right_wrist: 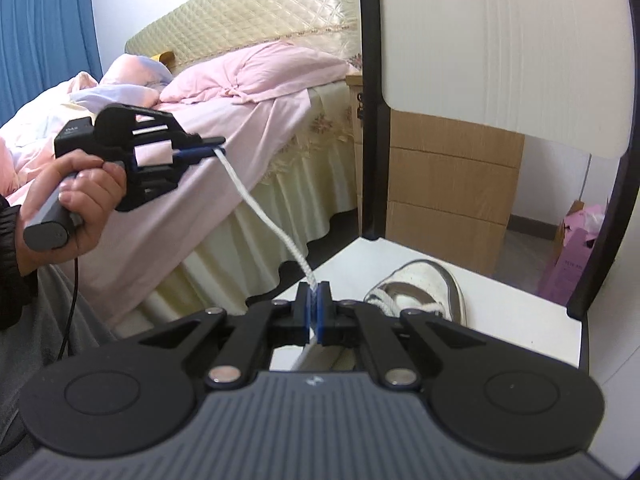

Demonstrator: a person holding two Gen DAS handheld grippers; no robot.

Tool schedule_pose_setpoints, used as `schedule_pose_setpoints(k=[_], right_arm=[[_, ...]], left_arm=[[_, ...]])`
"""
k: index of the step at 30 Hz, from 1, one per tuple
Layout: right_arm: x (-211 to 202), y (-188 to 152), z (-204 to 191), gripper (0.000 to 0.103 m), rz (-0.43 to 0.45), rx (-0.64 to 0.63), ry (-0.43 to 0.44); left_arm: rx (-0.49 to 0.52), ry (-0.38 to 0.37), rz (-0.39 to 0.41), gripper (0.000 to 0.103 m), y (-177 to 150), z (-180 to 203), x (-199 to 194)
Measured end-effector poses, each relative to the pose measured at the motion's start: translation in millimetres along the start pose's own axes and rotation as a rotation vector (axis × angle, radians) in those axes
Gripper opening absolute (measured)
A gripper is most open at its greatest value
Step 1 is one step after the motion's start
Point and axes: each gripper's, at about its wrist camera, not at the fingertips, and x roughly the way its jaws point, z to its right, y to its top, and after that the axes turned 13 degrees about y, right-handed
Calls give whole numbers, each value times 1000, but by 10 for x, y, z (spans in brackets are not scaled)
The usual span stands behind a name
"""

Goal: Lace up shoes with both hands

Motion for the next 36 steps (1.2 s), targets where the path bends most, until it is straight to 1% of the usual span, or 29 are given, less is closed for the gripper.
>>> schedule_pose_setpoints(k=[4,7,8,9,10,11,12,16,18,20,24,27,28,29,31,36], right_arm=[[34,-35,-54,3,-39,-17,22],[84,-43,-82,5,-70,-23,43],[88,-39,-80,10,-72,-17,48],[69,-24,-59,17,-65,5,54],[39,-7,-31,42,-50,31,62],[-35,18,20,55,-8,77,76],[-124,42,77,58,47,125,103],[-480,86,407,60,286,364,216],[-576,59,570,60,370,470,244],[-605,22,704,60,415,550,258],[-566,-25,859,57,455,644,304],[-463,-43,932,47,428,694,324],[-440,-43,947,44,420,699,328],[-425,-43,954,43,417,704,335],[-425,-40,956,43,412,712,346],[-486,-19,910,43,370,664,313]], left_arm=[[27,-24,27,6,34,56,-61],[141,-47,26,6,-26,227,-80],[201,-51,21,6,-65,308,-81],[281,-52,16,6,-125,407,-81],[360,-60,6,6,-202,500,-76],[435,-72,-6,6,-284,586,-68],[510,-83,-18,6,-366,672,-60],[717,-153,-129,6,-742,879,25],[846,-166,-192,6,-1013,969,67],[953,-176,-253,6,-1275,1016,107],[1131,-189,-357,6,-1742,1061,158],[1218,-198,-404,6,-1982,1083,185],[1229,-196,-411,6,-2021,1079,197],[1235,-195,-417,6,-2049,1070,210],[1241,-189,-417,6,-2069,1068,229],[1223,-162,-394,6,-2012,1031,231]])
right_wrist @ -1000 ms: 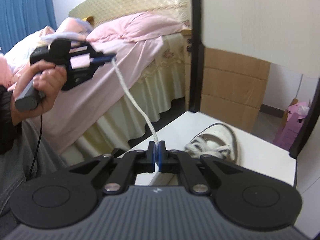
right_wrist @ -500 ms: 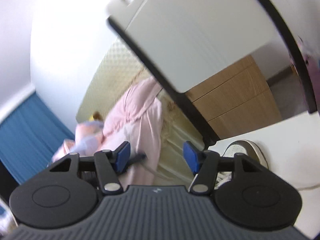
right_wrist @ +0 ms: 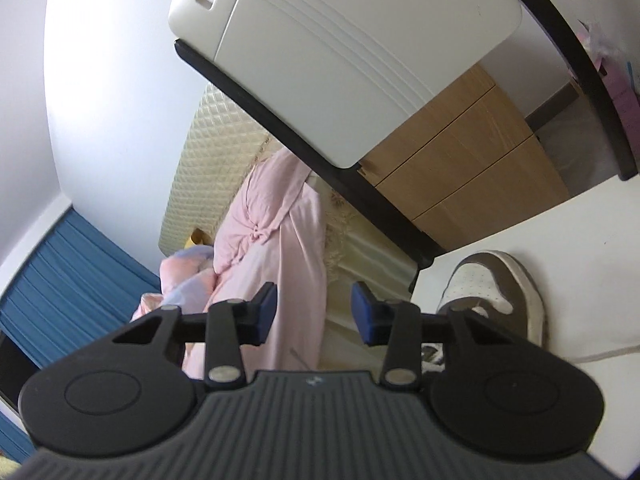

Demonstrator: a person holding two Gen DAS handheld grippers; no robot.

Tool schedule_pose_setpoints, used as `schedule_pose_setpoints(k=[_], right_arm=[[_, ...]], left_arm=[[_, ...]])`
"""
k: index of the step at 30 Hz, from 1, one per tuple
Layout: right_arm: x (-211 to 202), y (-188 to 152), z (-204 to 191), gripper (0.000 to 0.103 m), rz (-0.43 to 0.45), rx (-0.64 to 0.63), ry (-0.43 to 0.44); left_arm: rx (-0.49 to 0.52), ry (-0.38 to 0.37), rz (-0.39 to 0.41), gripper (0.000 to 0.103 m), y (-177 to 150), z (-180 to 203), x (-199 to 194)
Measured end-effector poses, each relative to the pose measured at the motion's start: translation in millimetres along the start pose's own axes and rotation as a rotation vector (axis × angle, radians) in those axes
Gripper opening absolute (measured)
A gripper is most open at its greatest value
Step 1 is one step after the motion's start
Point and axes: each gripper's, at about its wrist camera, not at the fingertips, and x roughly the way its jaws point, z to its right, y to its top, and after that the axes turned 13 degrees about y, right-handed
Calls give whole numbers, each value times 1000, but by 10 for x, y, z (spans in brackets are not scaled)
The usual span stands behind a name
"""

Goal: Lace up shoes with both hands

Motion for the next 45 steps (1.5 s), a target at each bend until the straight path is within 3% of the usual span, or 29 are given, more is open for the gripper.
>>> schedule_pose_setpoints(k=[4,6,8,13,15,16,17,21,23,25,29,31,33,36,37,42,45], right_arm=[[22,-37,-60,43,-47,-59,-23],[76,-74,-97,37,-81,-101,-37],[121,-104,-118,3,-105,-120,-43],[73,-92,-3,3,-39,-29,-23],[61,-84,47,3,-14,13,-11],[72,-75,62,3,-6,24,-12],[73,-75,68,3,-4,30,-15],[107,-97,84,3,-19,43,-17],[112,-113,91,3,-23,57,-2],[119,-124,89,3,-24,67,16],[68,-108,113,8,-3,97,31],[23,-97,117,13,1,86,-13],[-16,-90,72,19,-22,20,-113],[17,-160,-26,23,-131,-156,-321],[28,-198,-27,24,-162,-183,-351],[38,-328,-13,29,-222,-213,-378],[-29,-319,86,28,-186,-147,-386]], left_arm=[[-5,11,7,6,33,-13,-19],[-12,11,13,6,44,-22,-26],[-11,13,20,6,46,-24,-34],[1,33,43,9,47,-11,-77],[-3,36,57,18,50,-13,-95],[-4,44,70,29,52,-10,-112],[-6,48,82,34,57,-7,-128],[-23,52,128,36,81,-9,-180],[-32,52,151,29,90,-13,-198],[-23,68,164,3,96,-12,-193],[12,127,170,3,114,-17,-198],[53,189,174,3,127,-27,-215],[116,267,184,3,142,-27,-237],[225,348,178,3,146,26,-220],[258,363,171,3,144,54,-196],[459,385,125,3,69,332,56],[567,401,105,3,19,501,215]])
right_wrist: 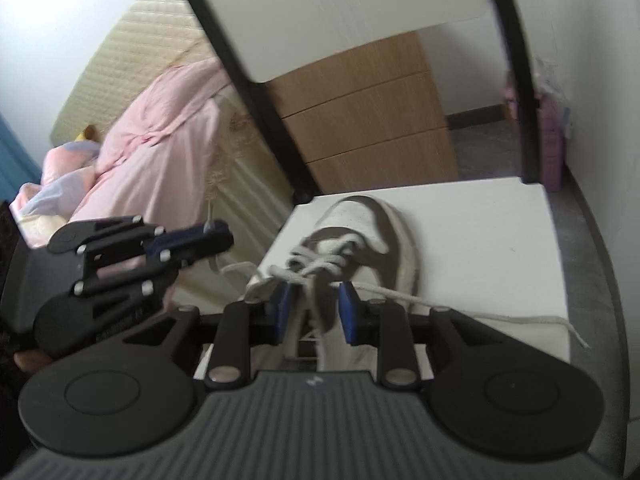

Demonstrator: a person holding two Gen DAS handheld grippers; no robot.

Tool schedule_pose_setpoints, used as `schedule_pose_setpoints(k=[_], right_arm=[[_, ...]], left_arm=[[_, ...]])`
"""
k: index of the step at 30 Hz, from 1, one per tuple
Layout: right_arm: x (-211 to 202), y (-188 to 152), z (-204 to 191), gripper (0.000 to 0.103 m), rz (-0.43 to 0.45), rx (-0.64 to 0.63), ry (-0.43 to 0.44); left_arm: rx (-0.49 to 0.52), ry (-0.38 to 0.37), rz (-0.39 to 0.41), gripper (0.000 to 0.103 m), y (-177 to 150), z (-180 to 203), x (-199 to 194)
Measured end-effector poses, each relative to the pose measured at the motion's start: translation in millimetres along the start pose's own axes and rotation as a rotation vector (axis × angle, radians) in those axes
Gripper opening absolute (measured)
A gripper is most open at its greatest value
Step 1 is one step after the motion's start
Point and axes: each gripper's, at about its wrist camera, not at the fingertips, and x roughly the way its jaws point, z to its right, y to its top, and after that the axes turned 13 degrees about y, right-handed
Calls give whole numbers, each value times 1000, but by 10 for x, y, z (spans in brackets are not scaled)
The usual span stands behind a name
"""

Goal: Lace up shoes with both hands

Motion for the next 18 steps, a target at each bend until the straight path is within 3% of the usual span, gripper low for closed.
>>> schedule_pose_setpoints(k=[4,9,18], right_arm=[[-70,-77,387,28,61,272,99],[-101,-167,575,29,103,413,172],[-127,-277,800,29,171,628,257]], left_arm=[[226,34,-4,3,-37,292,39],[464,68,22,3,-86,551,-26],[676,97,34,3,-144,843,-38]])
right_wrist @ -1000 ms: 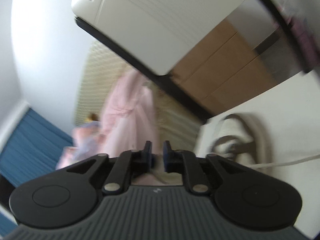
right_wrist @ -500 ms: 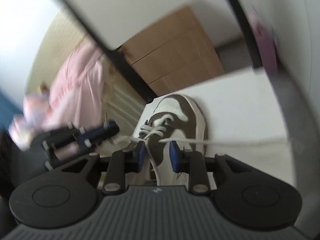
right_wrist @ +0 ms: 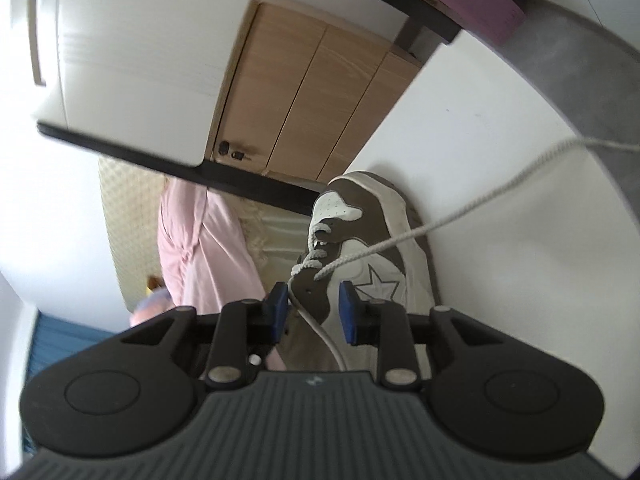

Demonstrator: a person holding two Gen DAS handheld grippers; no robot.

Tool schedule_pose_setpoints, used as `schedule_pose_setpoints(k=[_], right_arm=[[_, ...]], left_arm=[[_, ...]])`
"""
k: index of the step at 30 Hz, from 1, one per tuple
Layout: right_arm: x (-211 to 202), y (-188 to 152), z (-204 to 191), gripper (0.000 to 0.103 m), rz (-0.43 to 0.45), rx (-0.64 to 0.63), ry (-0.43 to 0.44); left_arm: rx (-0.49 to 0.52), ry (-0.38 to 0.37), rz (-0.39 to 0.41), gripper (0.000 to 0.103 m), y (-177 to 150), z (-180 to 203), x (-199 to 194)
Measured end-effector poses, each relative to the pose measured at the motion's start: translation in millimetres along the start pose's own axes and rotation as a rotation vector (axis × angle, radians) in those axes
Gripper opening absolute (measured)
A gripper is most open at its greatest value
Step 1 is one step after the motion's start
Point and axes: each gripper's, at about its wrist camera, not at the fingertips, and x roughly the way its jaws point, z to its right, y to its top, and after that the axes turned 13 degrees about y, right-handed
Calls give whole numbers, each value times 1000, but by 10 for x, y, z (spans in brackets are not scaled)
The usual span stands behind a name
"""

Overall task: Lace up shoes with both hands
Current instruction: 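Push the lace end into the eyelet with the left gripper while the right gripper holds the tongue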

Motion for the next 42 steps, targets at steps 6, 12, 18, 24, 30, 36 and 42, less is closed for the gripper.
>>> schedule_pose_setpoints(k=[6,12,18,24,30,36,42], right_arm=[[13,3,15,29,2,29,10],[-5,-3,54,29,5,40,14],[-5,-3,71,30,6,40,12],[19,0,55,30,-4,13,2],[17,-17,-171,32,-9,-161,-77],[-22,-43,-394,32,24,-280,0],[12,-10,-306,23,18,-203,64]], left_arm=[[68,2,-3,3,64,114,-21],[87,-10,-21,3,84,177,4],[77,-13,-48,3,125,181,-19],[50,-16,-93,3,171,181,-36],[33,-4,-113,3,238,149,-112],[-101,19,-102,3,264,-65,-234],[-192,19,-89,4,349,-154,-374]])
